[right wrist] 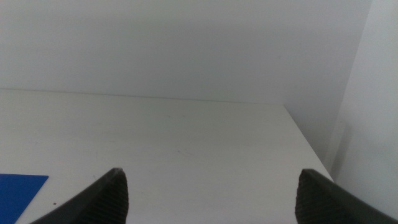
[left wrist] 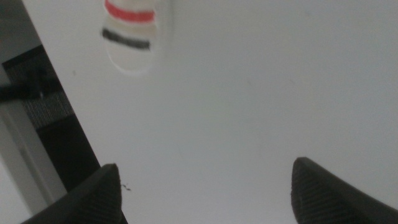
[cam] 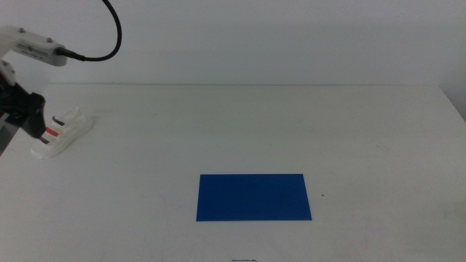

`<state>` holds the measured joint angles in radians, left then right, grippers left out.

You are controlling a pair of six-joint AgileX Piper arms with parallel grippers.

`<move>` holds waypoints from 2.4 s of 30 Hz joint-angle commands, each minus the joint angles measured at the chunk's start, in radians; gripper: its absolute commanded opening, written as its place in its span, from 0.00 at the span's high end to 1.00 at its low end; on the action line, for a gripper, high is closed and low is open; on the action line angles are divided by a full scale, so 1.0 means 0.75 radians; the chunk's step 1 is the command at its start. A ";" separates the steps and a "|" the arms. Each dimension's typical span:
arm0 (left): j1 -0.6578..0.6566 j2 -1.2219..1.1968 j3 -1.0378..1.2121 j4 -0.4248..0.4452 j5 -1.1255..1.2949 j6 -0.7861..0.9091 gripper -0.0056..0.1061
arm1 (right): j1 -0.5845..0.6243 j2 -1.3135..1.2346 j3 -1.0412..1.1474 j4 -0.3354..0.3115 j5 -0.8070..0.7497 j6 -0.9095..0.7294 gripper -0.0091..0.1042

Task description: Use one arm to grab the shoe from the table and place it on the mat.

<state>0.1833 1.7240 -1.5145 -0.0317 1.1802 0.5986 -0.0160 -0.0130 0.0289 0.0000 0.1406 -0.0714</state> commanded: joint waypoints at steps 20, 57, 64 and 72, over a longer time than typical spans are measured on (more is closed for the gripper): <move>0.065 0.715 -0.849 -0.208 0.146 0.203 0.11 | 0.002 -0.026 -0.025 -0.012 -0.101 -0.007 0.09; -0.199 0.264 -0.427 -0.070 0.187 -0.162 0.96 | 0.002 -0.026 -0.025 -0.012 -0.101 -0.007 0.09; -0.545 0.180 -0.330 -0.088 0.187 -0.432 0.96 | 0.002 -0.026 -0.025 -0.012 -0.101 -0.007 0.09; -1.012 0.276 -0.332 -0.059 0.151 -0.741 0.96 | 0.002 -0.026 -0.025 -0.012 -0.101 -0.007 0.09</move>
<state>-0.5291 1.9675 -1.7427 -0.0762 1.2292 0.0905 -0.0160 -0.0130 0.0289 0.0000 0.1406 -0.0714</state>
